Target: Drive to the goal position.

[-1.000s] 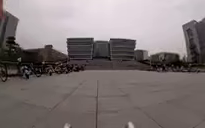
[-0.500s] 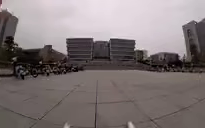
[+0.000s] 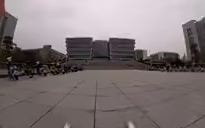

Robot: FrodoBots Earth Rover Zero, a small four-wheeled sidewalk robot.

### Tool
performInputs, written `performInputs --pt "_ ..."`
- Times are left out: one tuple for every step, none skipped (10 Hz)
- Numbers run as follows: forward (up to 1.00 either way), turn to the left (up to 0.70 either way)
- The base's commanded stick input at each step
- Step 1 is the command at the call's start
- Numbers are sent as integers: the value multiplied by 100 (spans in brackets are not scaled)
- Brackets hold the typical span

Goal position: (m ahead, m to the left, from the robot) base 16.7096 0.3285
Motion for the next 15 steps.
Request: performInputs --pt "70 0" --pt "70 0" --pt "70 0" --pt "70 0" --pt "70 0" --pt "70 0" --pt "70 0" --pt "70 0" --pt "70 0" --pt "70 0" --pt "70 0" --pt "70 0" --pt "70 0" --pt "70 0" --pt "70 0"
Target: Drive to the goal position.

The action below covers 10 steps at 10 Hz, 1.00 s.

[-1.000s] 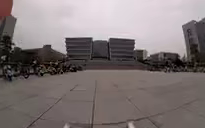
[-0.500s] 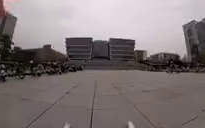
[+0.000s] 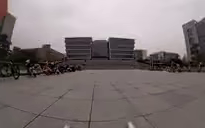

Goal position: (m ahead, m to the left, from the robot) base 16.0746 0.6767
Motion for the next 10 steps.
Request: performInputs --pt "70 0" --pt "70 0" --pt "70 0" --pt "70 0" --pt "70 0" --pt "70 0" --pt "70 0" --pt "70 0" --pt "70 0" --pt "70 0"
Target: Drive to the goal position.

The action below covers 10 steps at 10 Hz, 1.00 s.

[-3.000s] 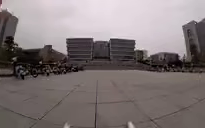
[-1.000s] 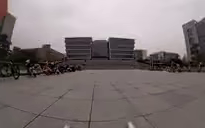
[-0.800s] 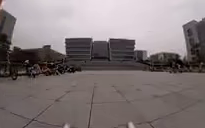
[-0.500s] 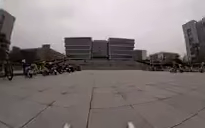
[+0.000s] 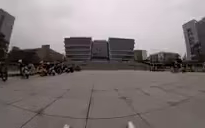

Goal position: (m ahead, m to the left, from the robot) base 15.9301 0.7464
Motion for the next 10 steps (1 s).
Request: performInputs --pt "70 0" --pt "70 0" --pt "70 0" --pt "70 0" --pt "70 0" --pt "70 0" --pt "70 0" --pt "70 0" --pt "70 1" --pt "70 2"
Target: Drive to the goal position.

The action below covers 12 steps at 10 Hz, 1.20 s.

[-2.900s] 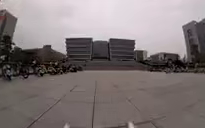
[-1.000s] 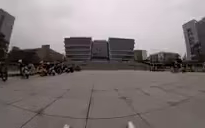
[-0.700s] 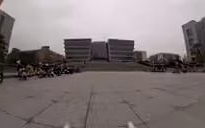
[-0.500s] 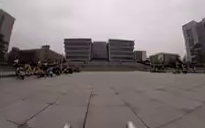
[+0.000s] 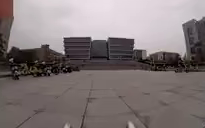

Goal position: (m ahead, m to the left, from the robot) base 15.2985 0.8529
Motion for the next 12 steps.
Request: performInputs --pt "70 11" --pt "70 14" --pt "70 5" --pt "70 2" --pt "70 1" --pt "70 0" --pt "70 0" --pt "70 0" --pt "70 0" --pt "70 1" --pt "70 0" --pt "70 0"
